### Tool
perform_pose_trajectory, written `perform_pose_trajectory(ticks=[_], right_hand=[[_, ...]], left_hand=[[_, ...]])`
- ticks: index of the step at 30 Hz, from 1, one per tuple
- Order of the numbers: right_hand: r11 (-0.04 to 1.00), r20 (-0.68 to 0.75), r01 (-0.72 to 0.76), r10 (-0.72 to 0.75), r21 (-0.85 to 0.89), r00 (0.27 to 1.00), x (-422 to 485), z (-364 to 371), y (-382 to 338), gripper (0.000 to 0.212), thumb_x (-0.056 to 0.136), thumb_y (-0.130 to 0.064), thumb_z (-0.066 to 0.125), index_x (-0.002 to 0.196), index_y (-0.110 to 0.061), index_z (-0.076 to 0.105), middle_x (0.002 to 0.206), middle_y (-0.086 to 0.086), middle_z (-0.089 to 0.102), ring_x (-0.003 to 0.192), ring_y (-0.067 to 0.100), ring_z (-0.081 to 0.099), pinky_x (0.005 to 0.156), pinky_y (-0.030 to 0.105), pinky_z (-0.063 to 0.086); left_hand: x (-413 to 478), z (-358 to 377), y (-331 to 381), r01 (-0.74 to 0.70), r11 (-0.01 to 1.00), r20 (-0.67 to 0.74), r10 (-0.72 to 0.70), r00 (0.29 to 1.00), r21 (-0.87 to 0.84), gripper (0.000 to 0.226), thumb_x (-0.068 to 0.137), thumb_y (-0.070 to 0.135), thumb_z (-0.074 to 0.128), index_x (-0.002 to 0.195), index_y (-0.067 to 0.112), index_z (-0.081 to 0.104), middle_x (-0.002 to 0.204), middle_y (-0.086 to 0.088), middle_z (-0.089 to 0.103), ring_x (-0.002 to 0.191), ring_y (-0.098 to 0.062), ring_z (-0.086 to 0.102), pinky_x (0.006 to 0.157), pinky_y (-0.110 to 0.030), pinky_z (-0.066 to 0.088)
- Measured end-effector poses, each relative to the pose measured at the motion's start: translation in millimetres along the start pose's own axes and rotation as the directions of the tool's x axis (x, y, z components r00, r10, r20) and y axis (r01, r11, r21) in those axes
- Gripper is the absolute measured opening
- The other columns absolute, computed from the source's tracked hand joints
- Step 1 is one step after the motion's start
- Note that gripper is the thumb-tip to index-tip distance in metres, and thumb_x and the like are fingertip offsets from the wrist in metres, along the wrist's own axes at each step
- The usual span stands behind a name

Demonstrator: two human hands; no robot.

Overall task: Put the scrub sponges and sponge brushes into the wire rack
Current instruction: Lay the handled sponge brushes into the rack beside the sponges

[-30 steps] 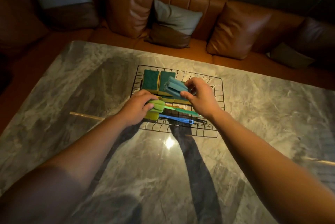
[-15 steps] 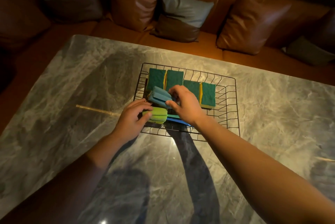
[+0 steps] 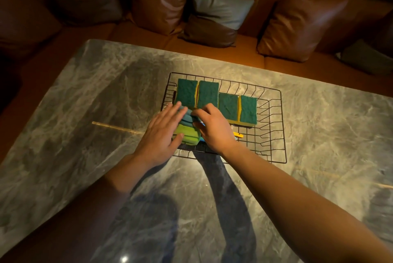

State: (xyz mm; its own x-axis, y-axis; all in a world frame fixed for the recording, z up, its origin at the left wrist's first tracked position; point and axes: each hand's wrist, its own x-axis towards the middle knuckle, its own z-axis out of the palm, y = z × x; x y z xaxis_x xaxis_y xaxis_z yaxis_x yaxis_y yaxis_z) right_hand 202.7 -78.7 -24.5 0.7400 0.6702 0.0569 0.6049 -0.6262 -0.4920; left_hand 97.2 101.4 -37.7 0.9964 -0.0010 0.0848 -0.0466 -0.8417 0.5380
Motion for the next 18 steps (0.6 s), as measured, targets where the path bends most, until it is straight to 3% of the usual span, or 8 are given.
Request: perform_pose_trajectory(ticks=[3, 9, 13, 18], right_hand=[[1.0, -0.006, 0.004, -0.004, -0.02, 1.0, -4, 0, 2, 0.033, 0.096, -0.024, 0.063, 0.128, -0.017, 0.06, 0.115, 0.007, 0.059, 0.102, 0.029, 0.061, 0.076, 0.045, 0.057], [0.995, 0.03, -0.083, 0.084, -0.056, 0.996, -19, 3, 12, 0.041, 0.099, -0.033, 0.059, 0.139, -0.027, 0.05, 0.127, 0.002, 0.063, 0.11, 0.027, 0.064, 0.089, 0.045, 0.053], [0.991, 0.007, -0.05, 0.051, -0.123, 0.999, -22, 3, 14, 0.042, 0.101, -0.034, 0.055, 0.141, -0.031, 0.047, 0.129, -0.003, 0.061, 0.114, 0.024, 0.06, 0.089, 0.043, 0.046], [0.996, 0.017, 0.054, -0.053, -0.067, 0.998, -29, 5, 14, 0.054, 0.101, -0.043, 0.05, 0.148, -0.019, 0.045, 0.154, 0.003, 0.046, 0.14, 0.022, 0.044, 0.106, 0.042, 0.044]], left_hand=[[3, 2, -2, -0.009, 0.998, 0.047, 0.006, 0.999, 0.056, 0.062, 0.104, 0.038, 0.044, 0.161, 0.024, 0.023, 0.172, 0.003, 0.006, 0.157, -0.014, 0.002, 0.124, -0.045, 0.016], [-2, 5, -8, 0.019, 0.996, 0.02, -0.021, 1.0, 0.084, 0.064, 0.103, 0.038, 0.046, 0.16, 0.021, 0.021, 0.17, -0.001, 0.015, 0.155, -0.018, 0.014, 0.122, -0.04, 0.019], [-5, 7, -10, 0.028, 0.993, 0.041, -0.033, 0.999, 0.119, 0.064, 0.104, 0.042, 0.038, 0.161, 0.02, 0.019, 0.17, 0.001, 0.013, 0.155, -0.01, 0.005, 0.124, -0.037, 0.014], [-4, 6, -9, 0.03, 0.981, 0.07, -0.044, 0.997, 0.194, 0.066, 0.105, 0.043, 0.034, 0.162, 0.017, 0.015, 0.17, -0.001, 0.011, 0.157, -0.013, 0.004, 0.126, -0.04, 0.012]])
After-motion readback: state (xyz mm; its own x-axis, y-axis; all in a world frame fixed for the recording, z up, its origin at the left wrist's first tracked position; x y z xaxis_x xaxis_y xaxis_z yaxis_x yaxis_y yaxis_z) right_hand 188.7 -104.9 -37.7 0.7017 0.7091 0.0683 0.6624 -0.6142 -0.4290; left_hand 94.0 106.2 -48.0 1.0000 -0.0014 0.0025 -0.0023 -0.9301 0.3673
